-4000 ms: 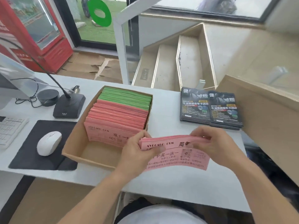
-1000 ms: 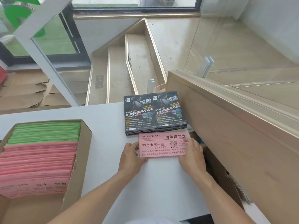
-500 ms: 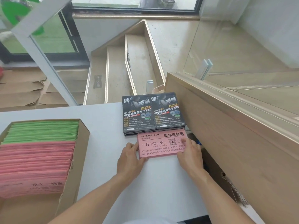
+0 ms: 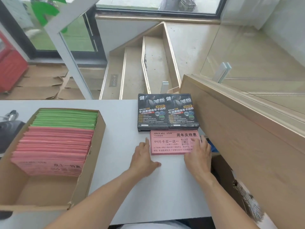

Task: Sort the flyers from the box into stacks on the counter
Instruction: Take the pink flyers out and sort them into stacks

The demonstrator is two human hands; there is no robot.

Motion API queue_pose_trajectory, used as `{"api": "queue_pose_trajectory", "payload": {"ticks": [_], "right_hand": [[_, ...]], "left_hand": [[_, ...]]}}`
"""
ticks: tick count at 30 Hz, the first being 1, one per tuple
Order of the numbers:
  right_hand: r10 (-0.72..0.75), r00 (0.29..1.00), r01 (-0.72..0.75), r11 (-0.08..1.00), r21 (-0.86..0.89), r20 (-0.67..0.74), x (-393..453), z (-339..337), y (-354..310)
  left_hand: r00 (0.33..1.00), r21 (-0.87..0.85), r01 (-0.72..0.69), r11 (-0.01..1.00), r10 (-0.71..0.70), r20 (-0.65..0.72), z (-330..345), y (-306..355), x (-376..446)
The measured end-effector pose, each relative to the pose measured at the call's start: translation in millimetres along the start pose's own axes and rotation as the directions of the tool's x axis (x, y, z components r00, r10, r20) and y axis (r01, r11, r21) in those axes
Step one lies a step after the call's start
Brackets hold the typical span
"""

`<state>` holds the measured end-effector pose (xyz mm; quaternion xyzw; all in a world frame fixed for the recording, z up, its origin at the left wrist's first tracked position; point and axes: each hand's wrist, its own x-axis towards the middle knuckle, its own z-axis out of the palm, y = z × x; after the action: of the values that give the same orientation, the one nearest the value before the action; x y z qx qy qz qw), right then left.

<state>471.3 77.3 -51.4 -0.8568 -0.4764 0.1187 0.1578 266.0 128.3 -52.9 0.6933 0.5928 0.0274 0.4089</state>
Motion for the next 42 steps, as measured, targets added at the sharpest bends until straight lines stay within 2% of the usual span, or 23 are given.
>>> {"api": "queue_pose_trajectory", "payload": {"ticks": [2,3,5,6,8,10,12,15,17,19,21,24,29,34,38,42], "right_hand": [[-0.078,0.993,0.090,0.986,0.143,-0.085,-15,4,-19],[-0.120,0.987,0.141,0.964,0.227,-0.103,-22,8,-32],[-0.225,0.966,0.258,0.892,0.370,-0.131,-38,13,-60],[-0.278,0.950,0.313,0.845,0.434,-0.144,-47,15,-76],[-0.361,0.920,0.384,0.748,0.541,-0.154,-66,18,-110],[-0.459,0.872,0.462,0.662,0.590,-0.168,-87,20,-143],[-0.584,0.791,0.567,0.591,0.574,-0.180,-108,22,-176],[-0.743,0.656,0.694,0.525,0.493,-0.132,-132,28,-221],[-0.818,0.575,0.769,0.529,0.358,-0.025,-142,35,-245],[-0.834,0.546,0.813,0.550,0.193,0.080,-147,43,-265],[-0.807,0.578,0.804,0.589,0.083,0.126,-151,50,-279],[-0.766,0.634,0.773,0.632,-0.051,0.105,-156,56,-288],[-0.720,0.691,0.719,0.677,-0.158,0.059,-161,63,-291],[-0.676,0.736,0.662,0.715,-0.224,0.020,-166,68,-302],[-0.680,0.733,0.660,0.718,-0.223,-0.018,-168,68,-302],[-0.667,0.745,0.648,0.721,-0.245,0.004,-168,69,-298]], "left_hand": [[0.997,-0.162,0.037,0.986,-0.026,0.067,-1,-4,-22],[0.998,-0.250,0.037,0.967,-0.026,0.049,-2,-8,-33],[0.990,-0.374,-0.044,0.926,-0.010,-0.141,-11,-15,-59],[0.959,-0.422,-0.112,0.899,-0.014,-0.284,-18,-17,-73],[0.852,-0.503,-0.259,0.825,-0.050,-0.521,-37,-20,-104],[0.740,-0.502,-0.370,0.782,-0.079,-0.668,-58,-30,-131],[0.653,-0.448,-0.407,0.796,-0.090,-0.752,-83,-51,-153],[0.602,-0.353,-0.332,0.875,-0.091,-0.793,-120,-104,-170],[0.609,-0.222,-0.201,0.954,-0.056,-0.791,-142,-144,-174],[0.656,-0.021,-0.077,0.997,0.035,-0.754,-161,-182,-172],[0.731,0.164,-0.025,0.986,0.130,-0.670,-179,-213,-167],[0.822,0.282,-0.044,0.958,0.196,-0.535,-196,-238,-160],[0.847,0.263,-0.086,0.961,0.210,-0.488,-197,-245,-159],[0.857,0.254,-0.031,0.967,0.157,-0.491,-196,-241,-158],[0.868,0.270,-0.035,0.962,0.164,-0.469,-197,-241,-159],[0.859,0.259,-0.035,0.965,0.161,-0.485,-198,-240,-160]]}}
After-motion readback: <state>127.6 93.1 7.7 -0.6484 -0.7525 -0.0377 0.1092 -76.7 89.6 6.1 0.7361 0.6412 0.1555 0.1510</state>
